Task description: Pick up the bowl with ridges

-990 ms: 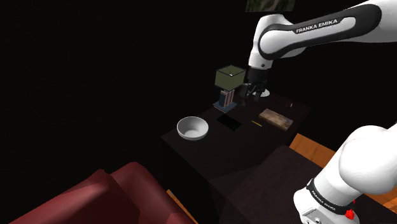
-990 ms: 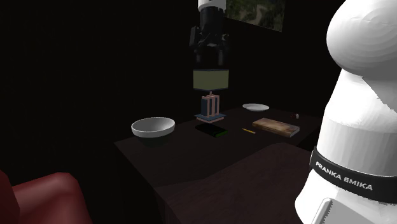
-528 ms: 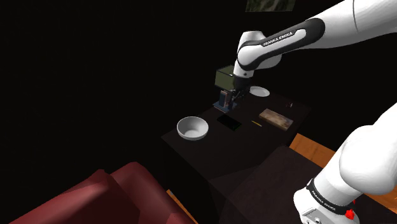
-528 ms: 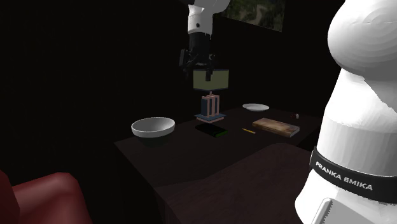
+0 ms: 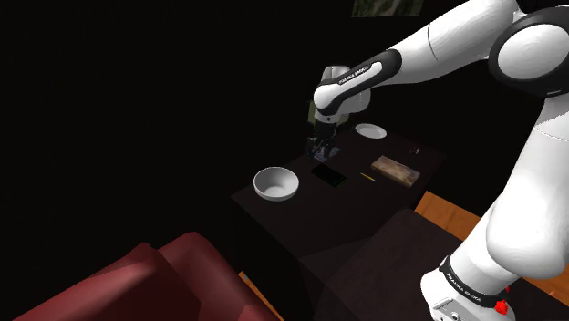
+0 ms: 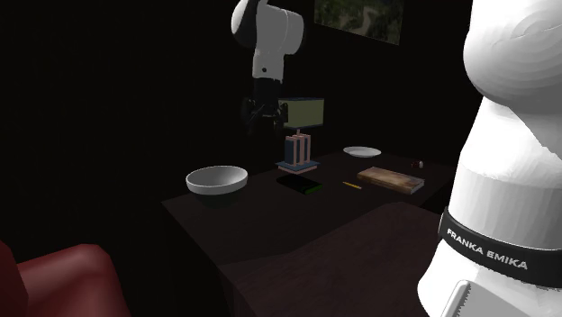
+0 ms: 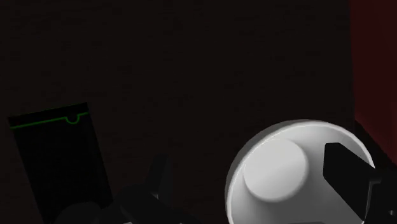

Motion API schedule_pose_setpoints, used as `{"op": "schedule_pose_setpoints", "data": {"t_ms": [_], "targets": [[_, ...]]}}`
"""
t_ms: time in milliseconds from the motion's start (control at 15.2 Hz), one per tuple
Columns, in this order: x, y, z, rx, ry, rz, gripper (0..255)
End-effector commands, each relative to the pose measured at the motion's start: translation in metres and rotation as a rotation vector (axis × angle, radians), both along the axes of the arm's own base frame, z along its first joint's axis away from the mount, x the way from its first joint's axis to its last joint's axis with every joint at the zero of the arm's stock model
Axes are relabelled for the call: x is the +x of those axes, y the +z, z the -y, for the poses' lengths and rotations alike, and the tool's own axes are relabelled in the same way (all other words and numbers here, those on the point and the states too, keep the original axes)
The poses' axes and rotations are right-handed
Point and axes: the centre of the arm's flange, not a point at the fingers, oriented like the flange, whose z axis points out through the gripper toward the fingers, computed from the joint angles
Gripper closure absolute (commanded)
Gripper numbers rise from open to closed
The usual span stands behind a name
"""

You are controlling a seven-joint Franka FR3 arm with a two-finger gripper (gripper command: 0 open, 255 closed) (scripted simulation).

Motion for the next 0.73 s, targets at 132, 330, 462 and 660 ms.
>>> {"op": "schedule_pose_setpoints", "data": {"t_ms": [132,330,462,660], "targets": [[0.038,-0.036,-0.005,0.014,0.008,0.007,0],[0.067,-0.063,-0.007,0.024,0.014,0.012,0],[0.087,-0.08,-0.009,0.031,0.018,0.016,0],[0.116,-0.106,-0.011,0.041,0.023,0.021,0]]}}
